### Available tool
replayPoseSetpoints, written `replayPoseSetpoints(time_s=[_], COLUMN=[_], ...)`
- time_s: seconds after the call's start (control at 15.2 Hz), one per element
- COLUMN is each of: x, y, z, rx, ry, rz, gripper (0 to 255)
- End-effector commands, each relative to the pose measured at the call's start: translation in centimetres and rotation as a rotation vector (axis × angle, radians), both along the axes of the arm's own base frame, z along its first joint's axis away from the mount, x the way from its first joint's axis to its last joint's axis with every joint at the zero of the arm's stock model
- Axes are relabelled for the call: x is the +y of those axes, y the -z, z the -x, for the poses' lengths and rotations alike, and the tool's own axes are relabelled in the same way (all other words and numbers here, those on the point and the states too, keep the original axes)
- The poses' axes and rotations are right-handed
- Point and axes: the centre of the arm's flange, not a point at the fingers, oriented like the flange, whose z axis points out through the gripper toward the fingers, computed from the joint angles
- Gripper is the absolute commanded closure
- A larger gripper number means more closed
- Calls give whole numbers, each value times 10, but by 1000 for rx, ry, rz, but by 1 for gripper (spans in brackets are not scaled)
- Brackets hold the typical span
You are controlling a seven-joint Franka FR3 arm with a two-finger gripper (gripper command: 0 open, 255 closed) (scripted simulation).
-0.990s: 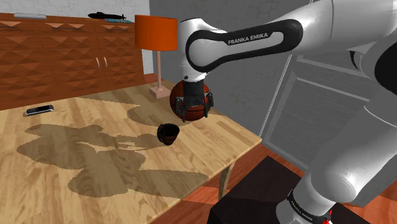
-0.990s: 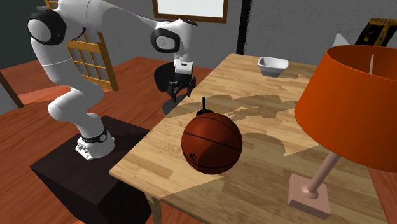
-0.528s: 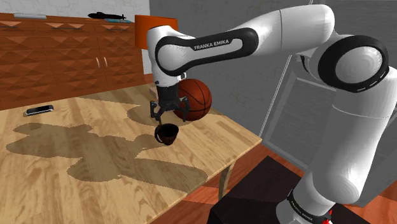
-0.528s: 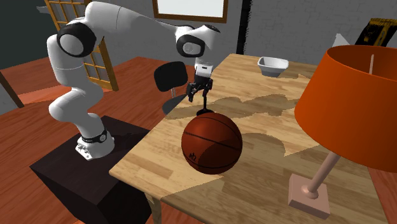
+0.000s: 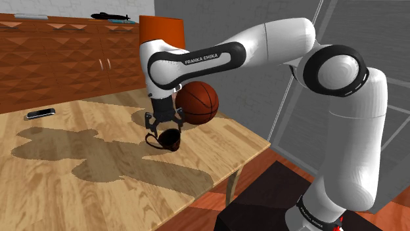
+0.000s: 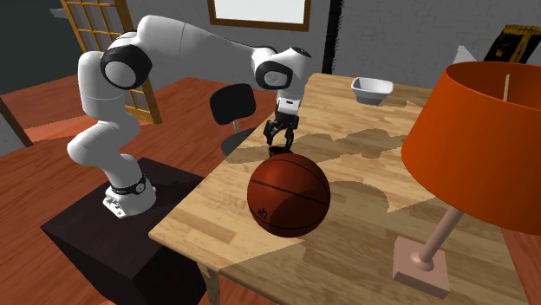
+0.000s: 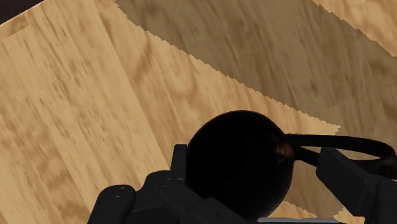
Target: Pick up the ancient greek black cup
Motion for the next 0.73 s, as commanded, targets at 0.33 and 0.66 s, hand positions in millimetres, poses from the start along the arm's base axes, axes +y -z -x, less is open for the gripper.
replayPoseSetpoints(time_s=[0.33,0.66], x=[0,0], y=[12,12], z=[1,1], rx=[0,0], ry=[0,0], rz=[0,0], gripper=[255,255])
